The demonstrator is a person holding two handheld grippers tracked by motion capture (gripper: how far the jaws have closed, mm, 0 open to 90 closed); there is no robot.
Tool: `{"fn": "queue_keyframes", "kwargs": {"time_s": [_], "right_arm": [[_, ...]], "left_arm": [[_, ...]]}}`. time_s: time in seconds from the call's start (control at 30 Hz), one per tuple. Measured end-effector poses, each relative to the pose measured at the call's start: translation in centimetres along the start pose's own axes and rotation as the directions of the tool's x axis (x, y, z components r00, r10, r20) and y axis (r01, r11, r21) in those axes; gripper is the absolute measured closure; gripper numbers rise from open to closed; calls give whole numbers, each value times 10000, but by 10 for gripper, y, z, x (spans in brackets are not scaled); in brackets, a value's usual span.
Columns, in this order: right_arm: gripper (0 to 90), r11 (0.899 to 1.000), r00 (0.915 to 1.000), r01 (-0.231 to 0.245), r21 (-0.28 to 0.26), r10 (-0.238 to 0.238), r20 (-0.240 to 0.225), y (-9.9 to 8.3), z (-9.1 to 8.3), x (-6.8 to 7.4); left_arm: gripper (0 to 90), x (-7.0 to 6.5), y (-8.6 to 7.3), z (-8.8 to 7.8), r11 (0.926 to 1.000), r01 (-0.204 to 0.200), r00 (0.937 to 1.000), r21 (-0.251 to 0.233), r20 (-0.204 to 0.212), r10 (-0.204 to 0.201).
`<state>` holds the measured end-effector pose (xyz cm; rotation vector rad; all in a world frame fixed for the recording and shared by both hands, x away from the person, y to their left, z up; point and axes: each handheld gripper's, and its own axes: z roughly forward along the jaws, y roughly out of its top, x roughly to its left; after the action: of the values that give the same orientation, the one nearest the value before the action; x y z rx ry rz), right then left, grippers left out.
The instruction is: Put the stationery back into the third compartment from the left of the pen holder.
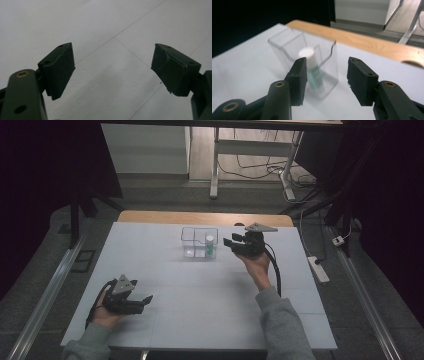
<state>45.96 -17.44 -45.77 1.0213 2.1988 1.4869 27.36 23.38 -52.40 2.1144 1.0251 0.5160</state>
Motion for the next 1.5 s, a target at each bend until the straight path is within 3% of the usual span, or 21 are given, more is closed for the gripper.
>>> {"fn": "queue_keyframes", "kwargs": {"time_s": [0.23, 0.43, 0.83, 1.13, 1.5], "right_arm": [[479, 9994, 10000, -30, 335, 30, -19, -23, -30, -3], [476, 9975, 9998, 219, 673, -220, 7, -41, -57, -3], [420, 9961, 9992, 392, 796, -389, -56, -74, -101, -4], [399, 9936, 9987, 501, 1010, -494, -90, -90, -120, -7], [395, 9929, 9981, 620, 1014, -610, -123, -97, -126, -6]], "left_arm": [[185, 0, 0, 0, 10000, 48, 10000, -26, 3, -48], [184, -1, 1, 1, 10000, 52, 10000, 5, 14, -52], [184, -1, 1, 1, 10000, 58, 10000, -7, 37, -58], [184, -1, 1, 1, 10000, 75, 10000, 7, 13, -75], [184, -1, 1, 0, 9999, 94, 10000, -40, 6, -94]]}}
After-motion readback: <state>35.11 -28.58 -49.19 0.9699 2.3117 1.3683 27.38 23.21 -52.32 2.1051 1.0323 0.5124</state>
